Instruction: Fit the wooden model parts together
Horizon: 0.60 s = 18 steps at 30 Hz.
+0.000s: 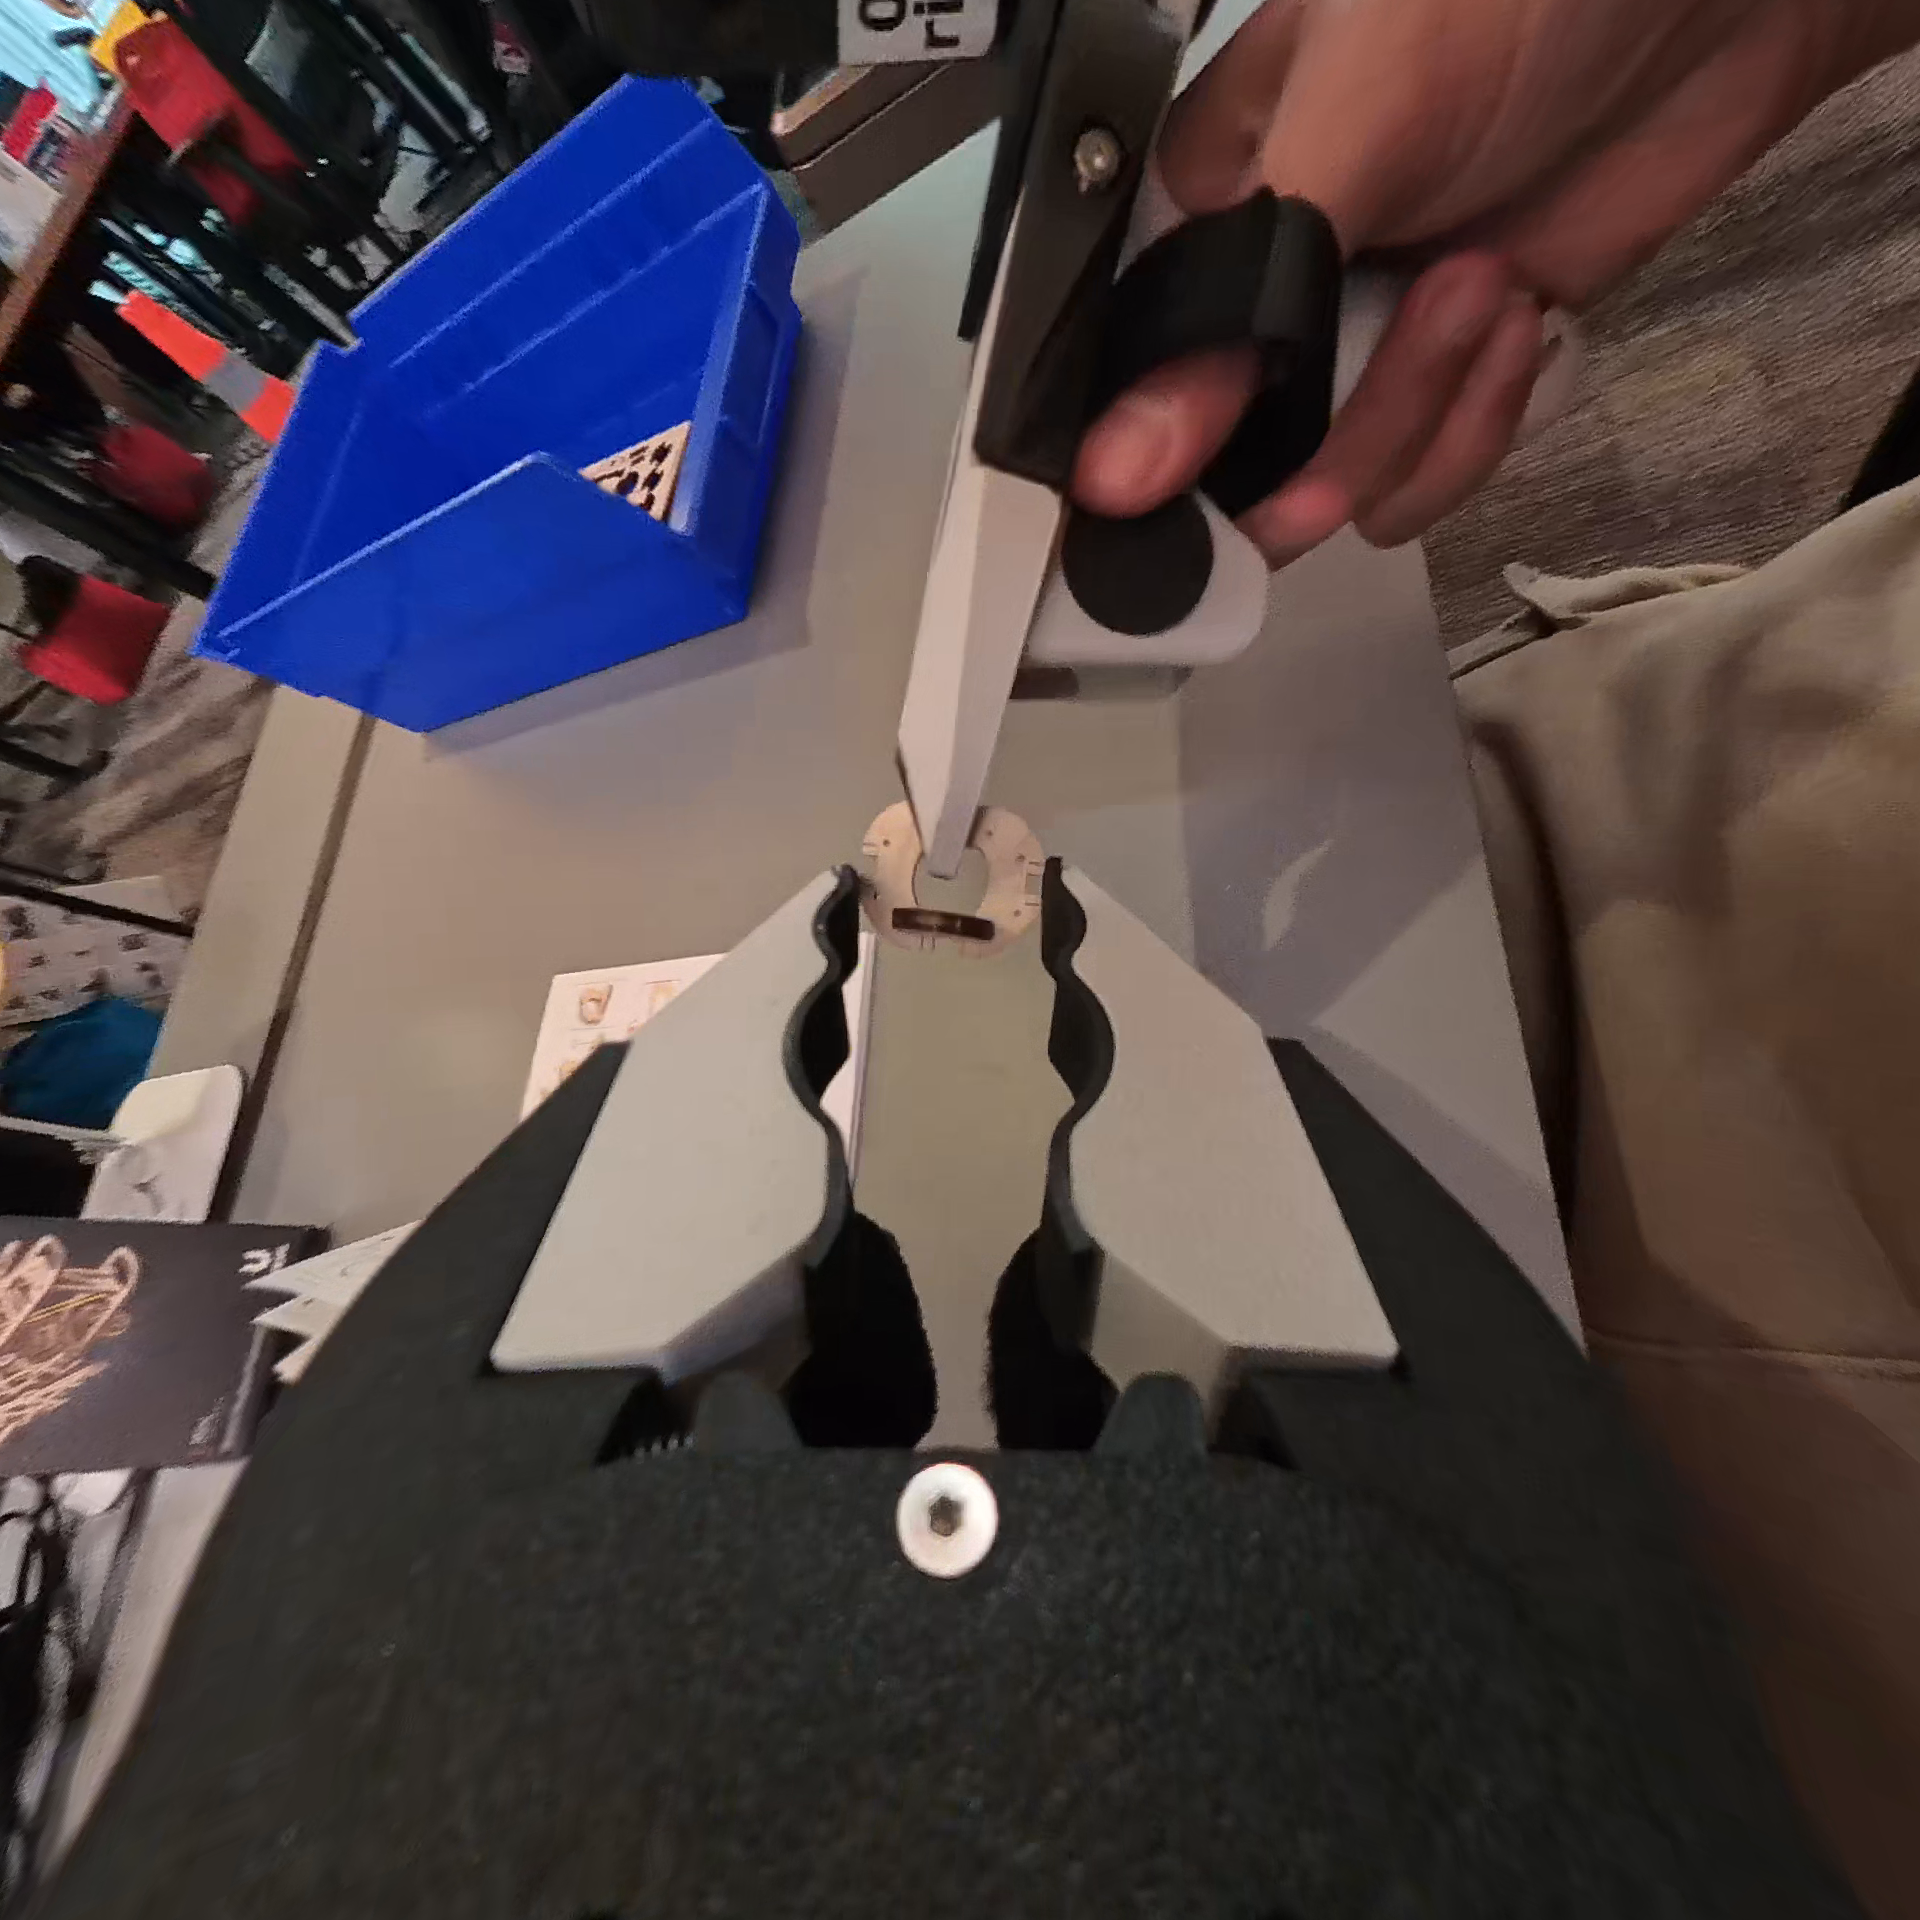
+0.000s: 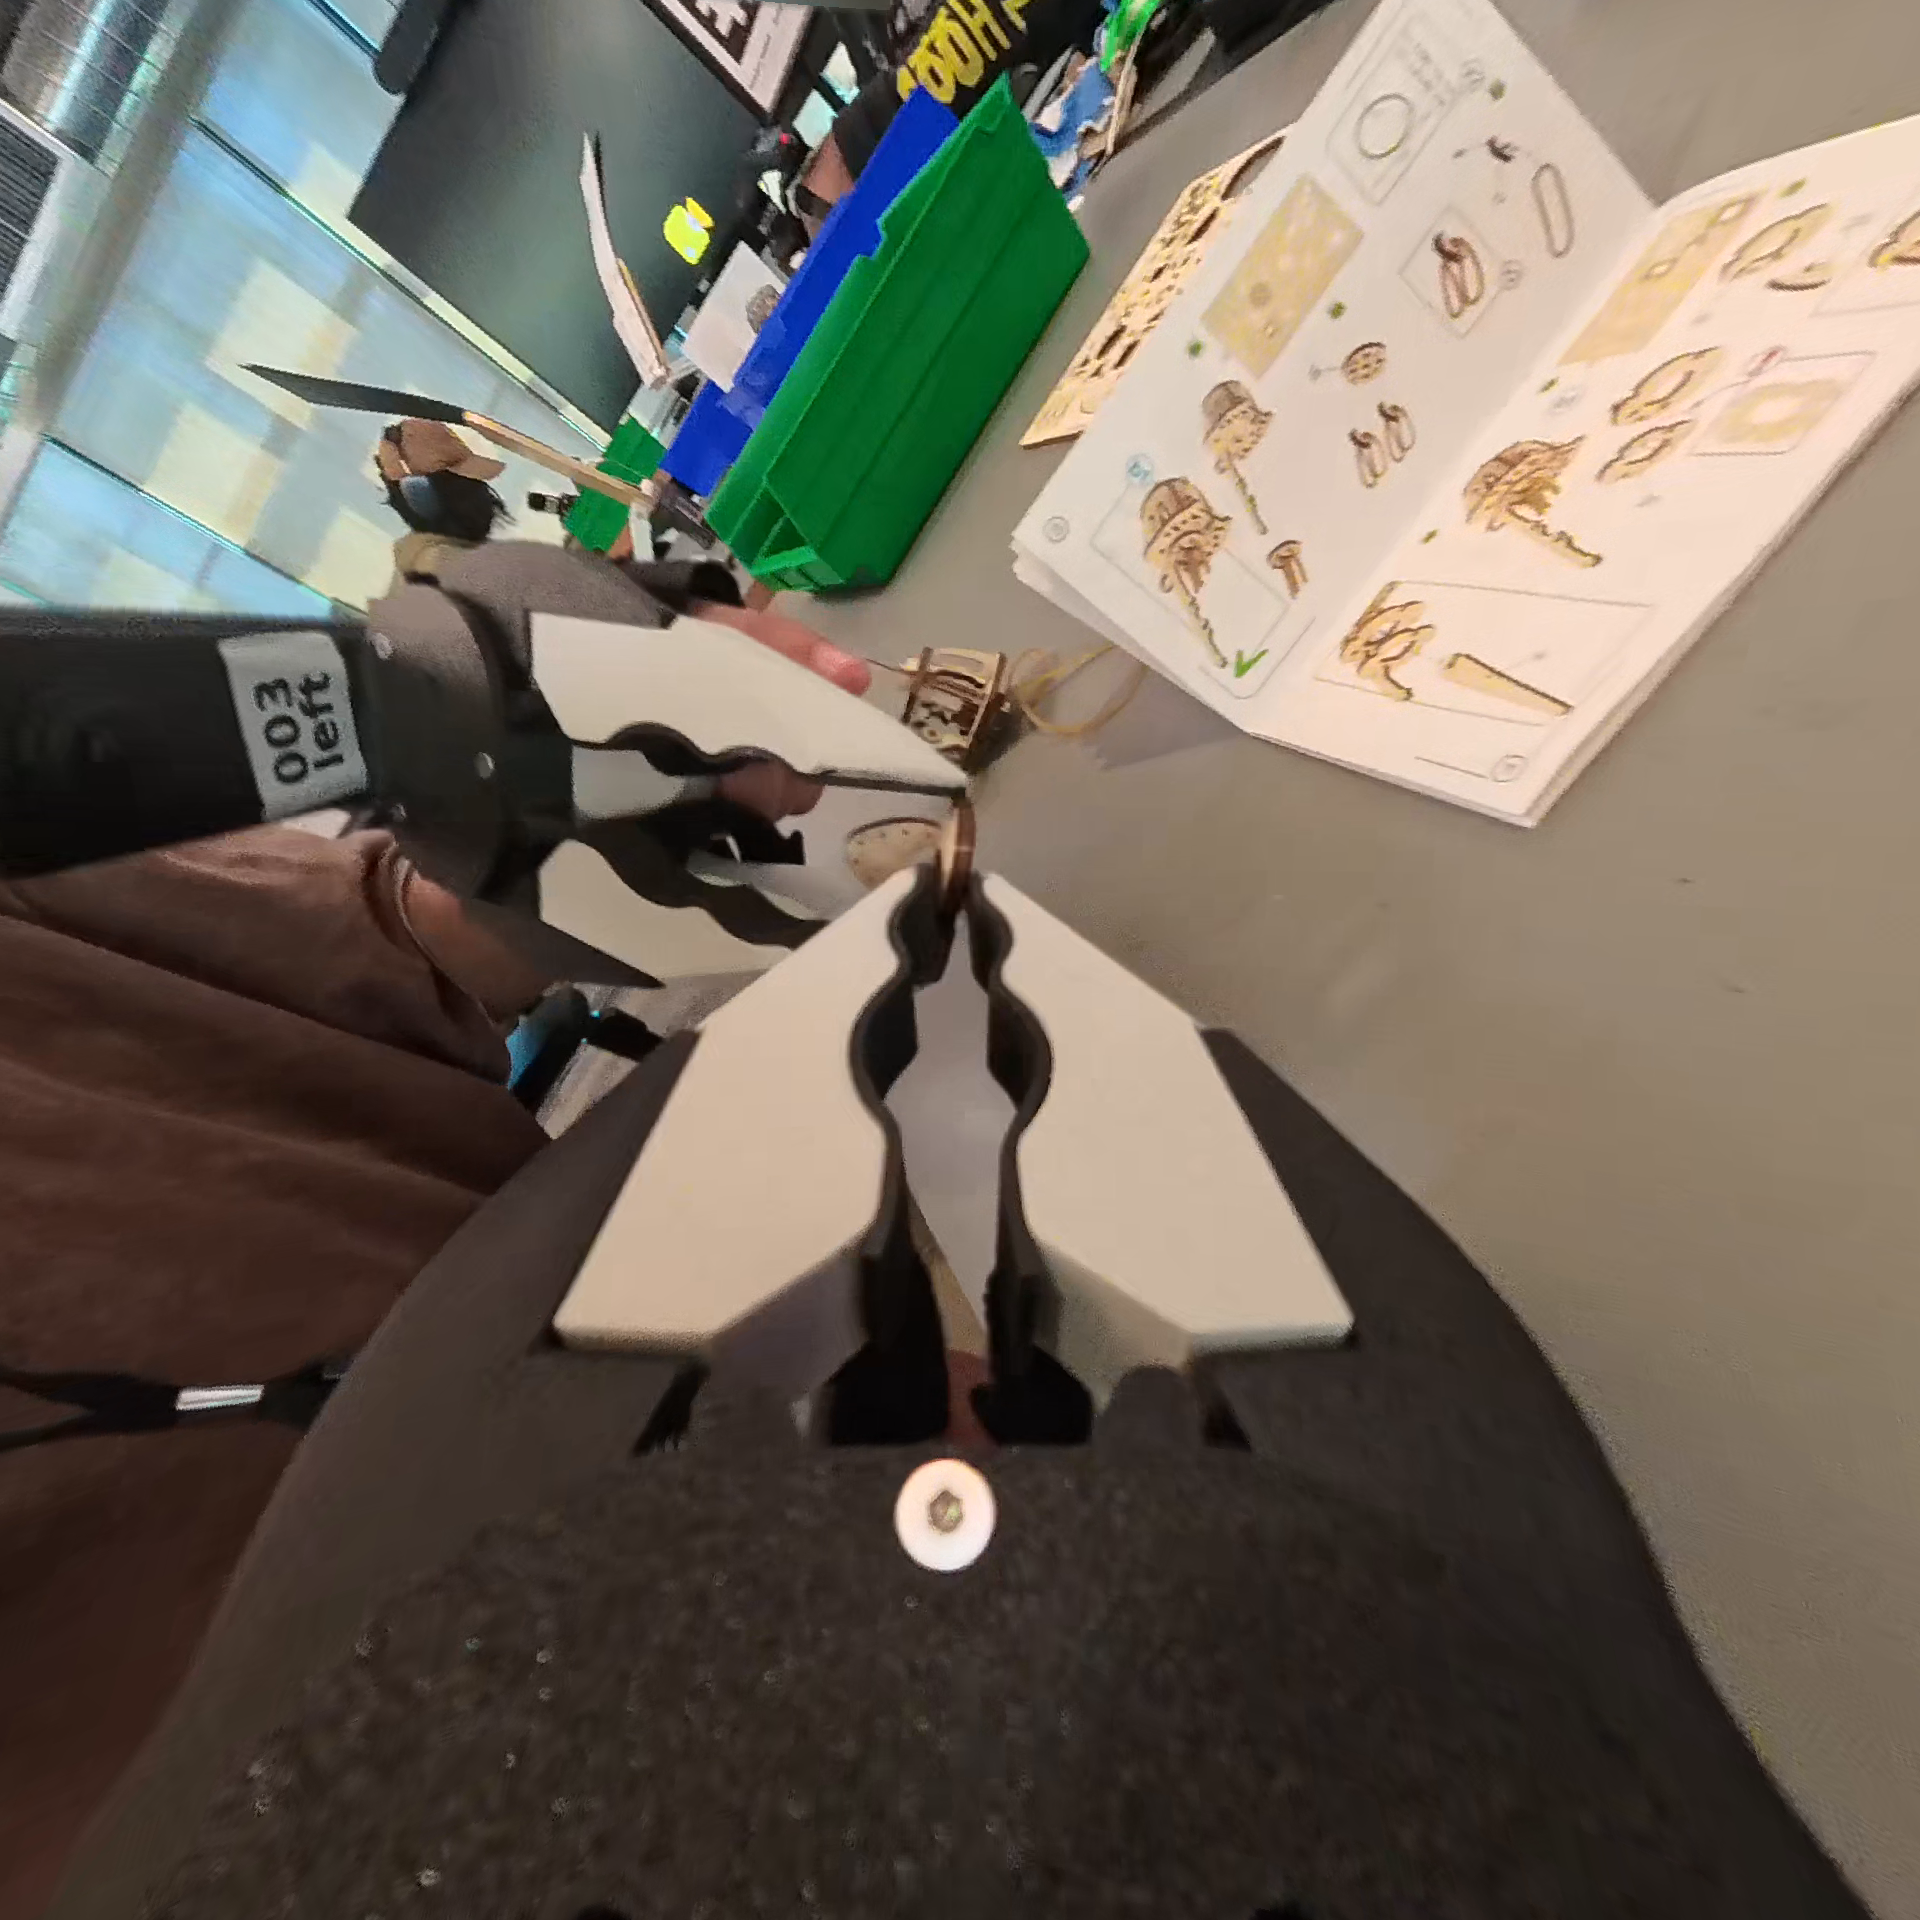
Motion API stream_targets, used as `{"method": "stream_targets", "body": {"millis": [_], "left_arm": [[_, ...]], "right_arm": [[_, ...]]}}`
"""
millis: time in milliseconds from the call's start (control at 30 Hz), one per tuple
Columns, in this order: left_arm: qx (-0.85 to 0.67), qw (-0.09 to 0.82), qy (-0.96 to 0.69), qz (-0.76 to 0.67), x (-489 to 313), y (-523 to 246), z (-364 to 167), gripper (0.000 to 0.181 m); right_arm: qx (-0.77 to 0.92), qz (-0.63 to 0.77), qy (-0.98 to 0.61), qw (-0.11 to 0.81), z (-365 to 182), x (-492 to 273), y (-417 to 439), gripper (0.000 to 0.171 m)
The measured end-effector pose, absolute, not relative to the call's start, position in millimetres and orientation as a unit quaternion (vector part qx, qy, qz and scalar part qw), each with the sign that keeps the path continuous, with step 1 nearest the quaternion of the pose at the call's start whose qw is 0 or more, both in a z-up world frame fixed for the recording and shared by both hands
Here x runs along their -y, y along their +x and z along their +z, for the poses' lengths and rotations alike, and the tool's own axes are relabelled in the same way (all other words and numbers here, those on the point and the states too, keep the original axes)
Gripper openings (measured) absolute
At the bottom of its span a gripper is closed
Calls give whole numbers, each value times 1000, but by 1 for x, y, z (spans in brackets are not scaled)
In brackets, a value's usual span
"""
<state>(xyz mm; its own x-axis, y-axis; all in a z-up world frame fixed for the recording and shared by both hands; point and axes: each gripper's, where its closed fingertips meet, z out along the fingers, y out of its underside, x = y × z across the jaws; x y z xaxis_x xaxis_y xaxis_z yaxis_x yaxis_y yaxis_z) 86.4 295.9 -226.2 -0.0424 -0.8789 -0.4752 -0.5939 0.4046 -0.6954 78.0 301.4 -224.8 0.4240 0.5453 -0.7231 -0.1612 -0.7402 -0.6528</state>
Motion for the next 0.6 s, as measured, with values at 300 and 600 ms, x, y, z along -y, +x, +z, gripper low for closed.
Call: {"method": "stream_targets", "body": {"millis": [300,600], "left_arm": [[-623,356,-686,-118,-297,-18,-281,35],[-645,360,-673,-44,-300,-32,-309,2]], "right_arm": [[125,465,-815,323,-234,-291,77,2],[167,389,-856,297,-256,-283,57,2]]}}
